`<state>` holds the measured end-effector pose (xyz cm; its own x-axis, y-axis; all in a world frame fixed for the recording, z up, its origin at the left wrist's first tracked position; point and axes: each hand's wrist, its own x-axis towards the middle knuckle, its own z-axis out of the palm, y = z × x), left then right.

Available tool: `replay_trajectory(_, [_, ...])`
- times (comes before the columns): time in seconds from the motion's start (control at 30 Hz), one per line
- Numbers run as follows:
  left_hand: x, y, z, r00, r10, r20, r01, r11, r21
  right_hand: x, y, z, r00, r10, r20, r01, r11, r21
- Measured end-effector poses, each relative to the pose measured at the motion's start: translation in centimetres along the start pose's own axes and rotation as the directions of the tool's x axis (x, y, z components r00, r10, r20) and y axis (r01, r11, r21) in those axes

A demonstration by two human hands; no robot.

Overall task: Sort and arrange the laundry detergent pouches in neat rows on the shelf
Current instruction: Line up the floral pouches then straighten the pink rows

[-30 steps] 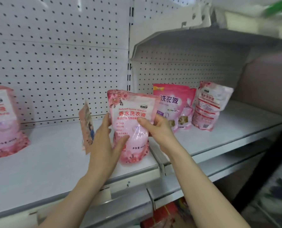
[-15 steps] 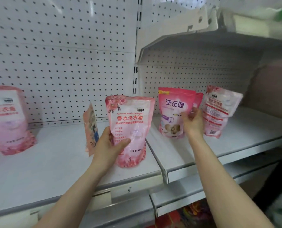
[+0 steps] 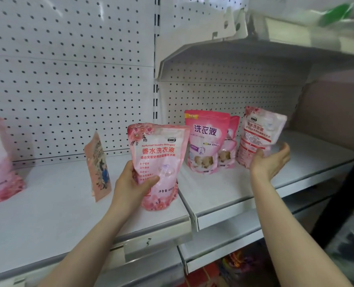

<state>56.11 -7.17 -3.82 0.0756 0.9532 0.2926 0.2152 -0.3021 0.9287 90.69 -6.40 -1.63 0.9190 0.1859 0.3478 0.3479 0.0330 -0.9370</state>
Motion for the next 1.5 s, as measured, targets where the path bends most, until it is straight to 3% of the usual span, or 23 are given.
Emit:
replay_trajectory(0.17, [0.4, 0.5, 1.5, 1.000, -0.014, 0.003, 0.014, 0.999, -0.050, 3.4, 0.6, -0.8, 0.958, 0.163, 0.234, -0.142, 0.985, -0.101])
replay_trajectory(0.33, [0.7, 0.6, 1.9, 1.000, -0.021, -0.009, 0.020, 0.998, -0.058, 2.4, -0.3, -1.1, 0.969, -0.066, 0.238, 0.129, 0.956, -0.262])
replay_trajectory(0.5, [0.9, 0.4, 2.2, 0.999, -0.025, -0.030, 0.023, 0.998, -0.063, -3.4, -1.1, -1.3, 0.890, -0.335, 0.310, 0.414, 0.878, -0.239])
replay_trajectory(0.7, [1.1, 0.5, 2.4, 0.999, -0.037, -0.030, 0.034, 0.996, -0.087, -9.0, -2.8, -0.9, 0.797, -0.435, 0.420, 0.522, 0.845, -0.116])
replay_trajectory(0.77, [1.1, 0.5, 2.3, 0.999, -0.035, -0.023, 0.033, 0.996, -0.089, -9.4, -3.3, -1.2, 0.800, -0.406, 0.442, 0.465, 0.885, -0.028])
replay_trajectory(0.9, [1.1, 0.2, 1.9, 1.000, -0.019, 0.000, 0.019, 0.998, -0.064, -6.8, -3.1, -3.0, 0.933, -0.272, 0.234, 0.236, 0.957, 0.167])
replay_trajectory(0.93, [1.1, 0.0, 1.8, 1.000, -0.019, 0.007, 0.020, 0.998, -0.056, -5.5, -2.7, -3.2, 0.944, -0.216, 0.251, 0.179, 0.970, 0.162])
replay_trajectory(0.97, [1.1, 0.0, 1.7, 1.000, -0.022, 0.015, 0.022, 0.998, -0.052, -4.2, -2.6, -3.3, 0.929, -0.154, 0.336, 0.118, 0.985, 0.126])
replay_trajectory(1.03, [1.2, -0.1, 1.7, 0.999, -0.029, 0.030, 0.031, 0.998, -0.060, -2.3, -2.4, -3.0, 0.832, -0.030, 0.555, -0.015, 0.997, 0.077])
replay_trajectory(1.1, [1.3, -0.1, 1.6, 0.998, -0.032, 0.045, 0.035, 0.997, -0.070, -1.9, -2.7, -2.6, 0.749, 0.015, 0.662, -0.109, 0.989, 0.101])
replay_trajectory(1.33, [0.9, 0.4, 1.5, 0.999, -0.042, 0.021, 0.044, 0.992, -0.116, -4.2, -2.7, -1.2, 0.739, -0.036, 0.673, -0.123, 0.974, 0.188])
replay_trajectory(1.5, [-1.3, 1.7, -0.4, 0.999, -0.020, -0.033, 0.013, 0.981, -0.195, -7.8, -4.6, -2.1, 0.815, -0.116, 0.568, -0.036, 0.968, 0.248])
